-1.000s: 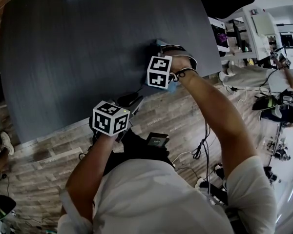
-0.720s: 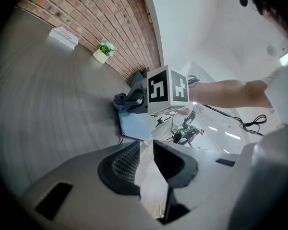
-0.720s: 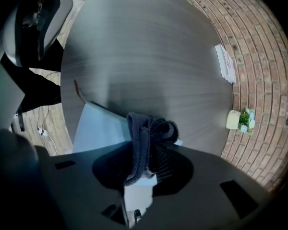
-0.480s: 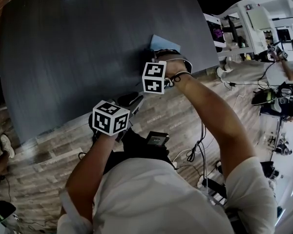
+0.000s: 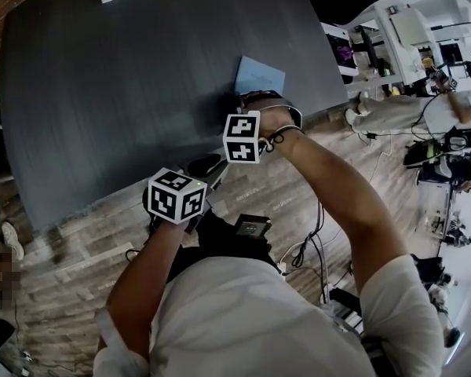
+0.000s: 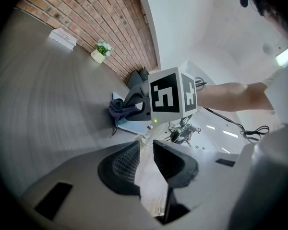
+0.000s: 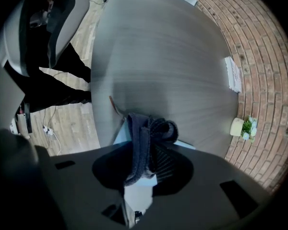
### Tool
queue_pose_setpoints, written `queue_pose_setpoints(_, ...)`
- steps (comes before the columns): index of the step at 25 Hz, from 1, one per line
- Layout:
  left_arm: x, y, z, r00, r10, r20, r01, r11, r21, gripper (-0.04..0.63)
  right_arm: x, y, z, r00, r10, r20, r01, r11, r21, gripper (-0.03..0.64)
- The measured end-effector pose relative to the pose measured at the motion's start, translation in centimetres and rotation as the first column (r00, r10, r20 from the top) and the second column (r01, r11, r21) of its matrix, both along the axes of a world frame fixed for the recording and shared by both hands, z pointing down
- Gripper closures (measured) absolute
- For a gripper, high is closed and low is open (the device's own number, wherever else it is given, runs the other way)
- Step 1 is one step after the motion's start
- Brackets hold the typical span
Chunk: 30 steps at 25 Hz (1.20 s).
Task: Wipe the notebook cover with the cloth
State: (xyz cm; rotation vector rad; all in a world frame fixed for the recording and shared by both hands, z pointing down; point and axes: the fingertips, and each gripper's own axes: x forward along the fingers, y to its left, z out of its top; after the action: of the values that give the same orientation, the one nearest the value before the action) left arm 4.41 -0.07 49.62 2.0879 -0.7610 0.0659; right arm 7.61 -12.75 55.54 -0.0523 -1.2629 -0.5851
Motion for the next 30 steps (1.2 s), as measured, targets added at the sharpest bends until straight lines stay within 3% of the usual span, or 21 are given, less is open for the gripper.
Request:
queue_pose_setpoints(15,0.2,1.6,0.2,0.998,0.051,0.022,-0.051,0.999,-0.006,0.502,-0.7,4.9,-0.3,0.994,0.045,0.097,-0.040,0.998,-0.053,0.514)
queue_pose_setpoints(25,1.2,0.9,-0.1,0.994,0.101,0.037,-0.101,0.995,-0.002,0.502,-1.3,8.3,-3.3,0.969,0.124,0.215,-0.078,0.974,-0.213,0.514)
queue_pose_setpoints(30,2.1,-0.5,-0.8,0.992,0.114,0.051,-0.114,0.993,0.011,0.502,0.0,6.3,-5.1,0.959,0.126,0.253,-0.084,0.982,-0.169,0.513)
